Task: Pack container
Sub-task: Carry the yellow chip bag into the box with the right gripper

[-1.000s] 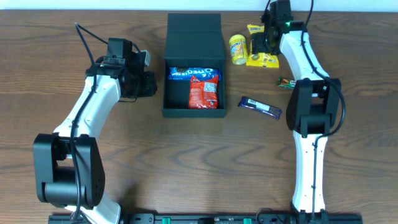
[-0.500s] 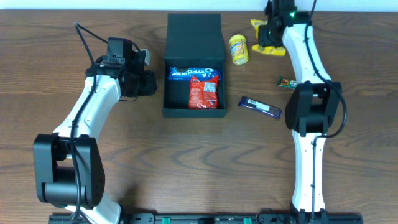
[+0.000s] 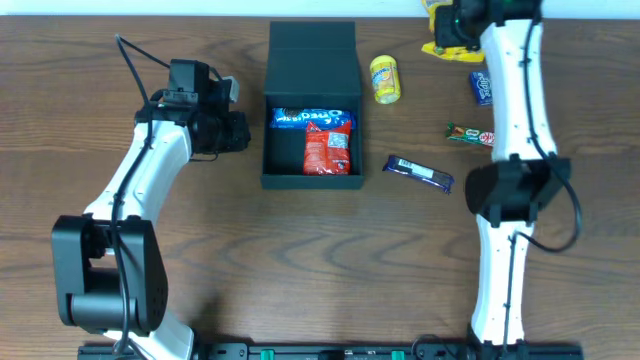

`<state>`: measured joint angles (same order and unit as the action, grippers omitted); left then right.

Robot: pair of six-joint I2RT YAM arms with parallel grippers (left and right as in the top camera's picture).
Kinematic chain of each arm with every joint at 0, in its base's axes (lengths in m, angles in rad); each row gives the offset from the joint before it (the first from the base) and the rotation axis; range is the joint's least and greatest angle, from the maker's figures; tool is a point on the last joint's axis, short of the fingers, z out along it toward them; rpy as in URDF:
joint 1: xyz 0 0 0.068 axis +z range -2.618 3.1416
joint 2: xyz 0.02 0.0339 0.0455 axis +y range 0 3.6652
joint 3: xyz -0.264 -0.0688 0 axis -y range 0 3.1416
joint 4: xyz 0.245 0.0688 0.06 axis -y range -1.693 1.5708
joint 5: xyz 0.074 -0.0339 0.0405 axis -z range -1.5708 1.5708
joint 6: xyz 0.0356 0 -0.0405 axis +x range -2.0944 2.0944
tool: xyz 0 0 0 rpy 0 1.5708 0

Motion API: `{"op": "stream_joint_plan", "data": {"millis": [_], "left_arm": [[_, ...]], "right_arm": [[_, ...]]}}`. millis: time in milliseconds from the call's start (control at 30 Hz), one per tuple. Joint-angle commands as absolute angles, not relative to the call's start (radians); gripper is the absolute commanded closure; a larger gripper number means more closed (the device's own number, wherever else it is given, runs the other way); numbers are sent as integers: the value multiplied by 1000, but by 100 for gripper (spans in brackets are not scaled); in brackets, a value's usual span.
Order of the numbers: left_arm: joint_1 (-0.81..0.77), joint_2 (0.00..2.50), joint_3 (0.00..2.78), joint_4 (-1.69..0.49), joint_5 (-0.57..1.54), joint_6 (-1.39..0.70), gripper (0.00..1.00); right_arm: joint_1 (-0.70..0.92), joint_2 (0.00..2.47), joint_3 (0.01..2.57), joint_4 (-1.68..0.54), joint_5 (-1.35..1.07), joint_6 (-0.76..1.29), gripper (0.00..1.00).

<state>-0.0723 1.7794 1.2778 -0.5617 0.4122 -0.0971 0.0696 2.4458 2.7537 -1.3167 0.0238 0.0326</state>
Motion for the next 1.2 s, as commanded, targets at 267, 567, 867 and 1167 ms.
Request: {"op": "stream_joint_plan", "data": {"millis": [267,567,867,1167], "left_arm": [[-64,1758,1299,-537,411,-54,85],[-64,1758,1299,-515,407,-47,84],[-42,1758,1299,-519,392,-45,84],[-12,1758,1299,-522,393,-44,84]], "right_arm": [[178,1960,2148,-1206,-167,124,88],[452,2015,1982,-1160,13,369,95],[556,2139,1967,-1153,-12,523,94],[567,2191,1967,-1127,0,558,94]]}}
